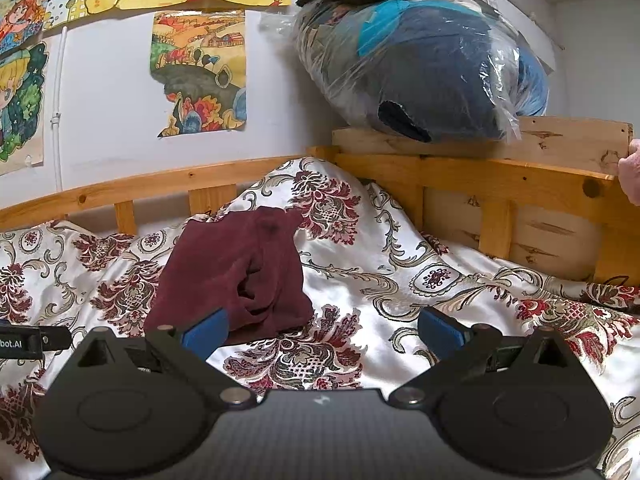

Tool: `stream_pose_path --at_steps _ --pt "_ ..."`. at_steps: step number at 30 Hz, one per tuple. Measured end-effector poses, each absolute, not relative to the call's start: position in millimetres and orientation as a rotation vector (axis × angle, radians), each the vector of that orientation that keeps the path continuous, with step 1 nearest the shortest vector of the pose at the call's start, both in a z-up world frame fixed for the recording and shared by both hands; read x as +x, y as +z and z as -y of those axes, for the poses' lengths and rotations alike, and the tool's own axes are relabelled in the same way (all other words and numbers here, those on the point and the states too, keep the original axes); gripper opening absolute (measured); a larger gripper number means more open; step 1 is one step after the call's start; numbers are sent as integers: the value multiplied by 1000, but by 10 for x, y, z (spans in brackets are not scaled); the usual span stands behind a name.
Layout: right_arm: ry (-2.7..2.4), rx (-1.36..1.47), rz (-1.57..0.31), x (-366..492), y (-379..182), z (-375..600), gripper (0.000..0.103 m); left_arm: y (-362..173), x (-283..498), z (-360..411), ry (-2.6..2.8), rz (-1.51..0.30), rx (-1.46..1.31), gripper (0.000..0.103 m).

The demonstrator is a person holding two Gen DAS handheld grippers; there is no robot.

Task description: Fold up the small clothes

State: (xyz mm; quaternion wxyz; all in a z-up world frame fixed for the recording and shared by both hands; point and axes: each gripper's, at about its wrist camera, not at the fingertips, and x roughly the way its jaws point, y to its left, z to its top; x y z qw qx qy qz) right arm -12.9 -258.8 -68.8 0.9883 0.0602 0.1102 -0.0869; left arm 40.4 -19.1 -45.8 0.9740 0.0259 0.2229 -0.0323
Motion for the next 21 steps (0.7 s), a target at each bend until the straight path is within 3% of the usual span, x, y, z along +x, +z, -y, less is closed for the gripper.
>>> stream_pose_path --at_steps 21 --pt "-193 123 -217 -151 -680 2594 103 -446 382 202 -66 -448 76 102"
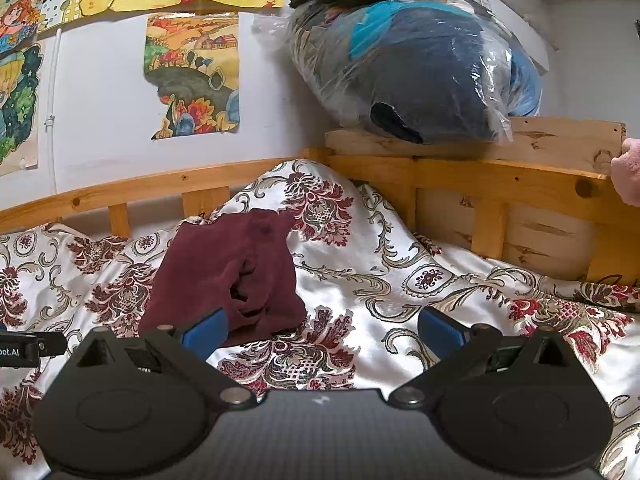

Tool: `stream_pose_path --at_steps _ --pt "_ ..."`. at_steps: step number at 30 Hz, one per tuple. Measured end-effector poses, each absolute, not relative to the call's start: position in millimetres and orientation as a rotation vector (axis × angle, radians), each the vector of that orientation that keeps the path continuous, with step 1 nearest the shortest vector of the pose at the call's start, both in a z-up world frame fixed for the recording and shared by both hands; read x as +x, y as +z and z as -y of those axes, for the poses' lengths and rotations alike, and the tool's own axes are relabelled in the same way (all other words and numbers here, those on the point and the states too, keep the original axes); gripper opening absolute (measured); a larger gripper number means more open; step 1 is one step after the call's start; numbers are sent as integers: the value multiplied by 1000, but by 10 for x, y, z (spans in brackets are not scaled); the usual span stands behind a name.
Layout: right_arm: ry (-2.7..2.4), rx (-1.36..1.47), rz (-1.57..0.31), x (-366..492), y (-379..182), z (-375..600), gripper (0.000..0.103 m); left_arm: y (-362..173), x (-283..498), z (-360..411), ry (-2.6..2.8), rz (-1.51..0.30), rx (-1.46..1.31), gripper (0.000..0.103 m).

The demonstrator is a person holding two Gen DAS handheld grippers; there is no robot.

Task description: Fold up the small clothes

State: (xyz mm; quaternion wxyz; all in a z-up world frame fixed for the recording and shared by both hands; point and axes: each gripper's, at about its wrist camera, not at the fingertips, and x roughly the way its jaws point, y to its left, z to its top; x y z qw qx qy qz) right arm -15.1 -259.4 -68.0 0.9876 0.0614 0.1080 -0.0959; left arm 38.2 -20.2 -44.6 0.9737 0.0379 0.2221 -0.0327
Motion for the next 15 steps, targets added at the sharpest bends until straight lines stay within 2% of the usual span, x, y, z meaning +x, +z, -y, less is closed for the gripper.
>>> stream_pose_path --at_steps 15 --pt "-187 125 -212 -155 -671 2587 103 -440 377 194 -61 -440 79 102"
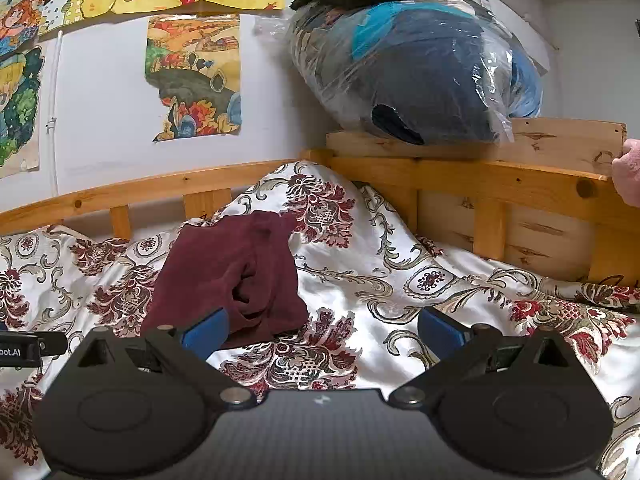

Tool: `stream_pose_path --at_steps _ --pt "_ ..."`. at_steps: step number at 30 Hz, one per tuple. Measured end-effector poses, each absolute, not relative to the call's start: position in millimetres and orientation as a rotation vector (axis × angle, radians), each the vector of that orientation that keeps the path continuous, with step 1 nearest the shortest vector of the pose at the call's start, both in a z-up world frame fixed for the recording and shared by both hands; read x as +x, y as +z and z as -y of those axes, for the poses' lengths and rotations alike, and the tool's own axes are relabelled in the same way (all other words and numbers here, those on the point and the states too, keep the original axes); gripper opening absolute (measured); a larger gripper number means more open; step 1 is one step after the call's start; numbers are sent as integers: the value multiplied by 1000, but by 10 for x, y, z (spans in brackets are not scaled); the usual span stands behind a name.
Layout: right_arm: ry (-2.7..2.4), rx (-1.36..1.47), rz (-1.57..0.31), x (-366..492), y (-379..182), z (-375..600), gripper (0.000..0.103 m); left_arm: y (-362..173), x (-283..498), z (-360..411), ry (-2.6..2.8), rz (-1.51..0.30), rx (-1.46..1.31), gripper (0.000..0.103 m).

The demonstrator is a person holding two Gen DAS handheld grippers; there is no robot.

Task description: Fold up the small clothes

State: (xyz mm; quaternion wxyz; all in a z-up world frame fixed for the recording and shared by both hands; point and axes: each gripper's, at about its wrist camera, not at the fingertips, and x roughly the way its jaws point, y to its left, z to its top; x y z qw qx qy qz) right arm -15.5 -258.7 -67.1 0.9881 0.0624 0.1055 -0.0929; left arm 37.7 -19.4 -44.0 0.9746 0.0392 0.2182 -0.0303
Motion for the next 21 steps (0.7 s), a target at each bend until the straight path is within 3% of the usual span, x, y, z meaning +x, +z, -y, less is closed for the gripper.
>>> stream_pose_path --at_steps 21 --pt "-185 124 -217 -144 -678 2570 103 -444 384 186 -55 -445 76 102"
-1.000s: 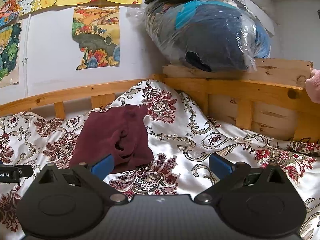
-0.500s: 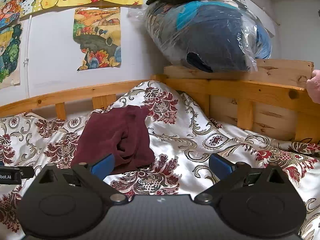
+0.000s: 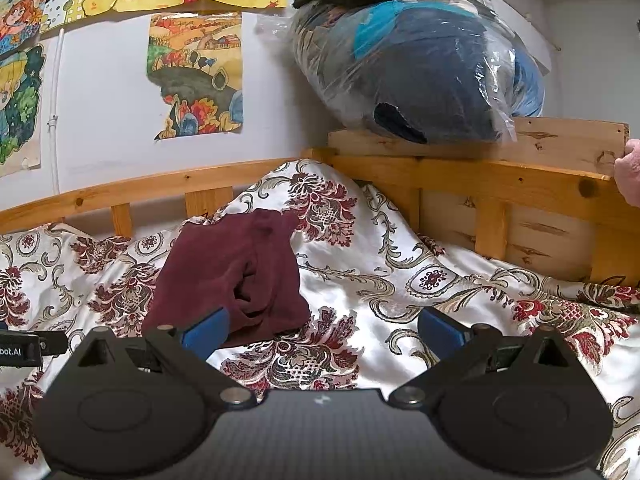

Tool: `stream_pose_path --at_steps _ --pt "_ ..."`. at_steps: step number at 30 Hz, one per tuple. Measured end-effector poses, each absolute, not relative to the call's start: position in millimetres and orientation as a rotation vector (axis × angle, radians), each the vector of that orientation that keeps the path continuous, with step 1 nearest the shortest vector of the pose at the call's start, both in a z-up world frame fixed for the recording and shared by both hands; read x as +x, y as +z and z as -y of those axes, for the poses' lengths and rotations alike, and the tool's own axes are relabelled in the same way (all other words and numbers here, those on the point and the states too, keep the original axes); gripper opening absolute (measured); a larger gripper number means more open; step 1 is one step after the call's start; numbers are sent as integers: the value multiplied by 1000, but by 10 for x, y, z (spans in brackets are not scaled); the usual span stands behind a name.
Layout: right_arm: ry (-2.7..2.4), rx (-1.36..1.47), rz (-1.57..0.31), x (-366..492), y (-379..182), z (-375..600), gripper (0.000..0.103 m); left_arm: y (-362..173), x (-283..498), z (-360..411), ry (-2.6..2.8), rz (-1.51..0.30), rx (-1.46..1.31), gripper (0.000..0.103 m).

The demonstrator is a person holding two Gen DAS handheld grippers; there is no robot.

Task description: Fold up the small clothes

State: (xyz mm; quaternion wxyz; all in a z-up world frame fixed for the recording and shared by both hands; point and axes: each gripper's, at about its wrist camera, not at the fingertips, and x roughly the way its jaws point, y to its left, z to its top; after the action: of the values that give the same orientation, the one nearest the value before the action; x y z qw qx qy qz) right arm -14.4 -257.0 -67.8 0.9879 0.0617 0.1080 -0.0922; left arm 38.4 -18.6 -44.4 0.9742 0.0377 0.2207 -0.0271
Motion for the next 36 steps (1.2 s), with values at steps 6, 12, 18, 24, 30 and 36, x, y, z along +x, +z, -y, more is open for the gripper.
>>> stream_pose_path --at_steps 6,12,18,24,30,36 --pt "-185 125 -217 -141 -678 2572 103 -436 384 180 -42 -446 77 102" --pt "-186 125 -219 -136 -686 2568 103 -441 396 194 -33 -449 87 102" --pt "-187 123 -222 -129 -704 2568 103 -455 415 196 -24 -468 94 102" --pt "-187 122 -226 -120 -716 2564 103 -475 424 194 -29 -477 92 102" --pt "-182 121 -228 -111 -715 2560 103 -491 427 207 -43 -491 100 102" --pt "-176 118 -232 -106 -713 2553 103 -496 425 217 -42 -496 103 102"
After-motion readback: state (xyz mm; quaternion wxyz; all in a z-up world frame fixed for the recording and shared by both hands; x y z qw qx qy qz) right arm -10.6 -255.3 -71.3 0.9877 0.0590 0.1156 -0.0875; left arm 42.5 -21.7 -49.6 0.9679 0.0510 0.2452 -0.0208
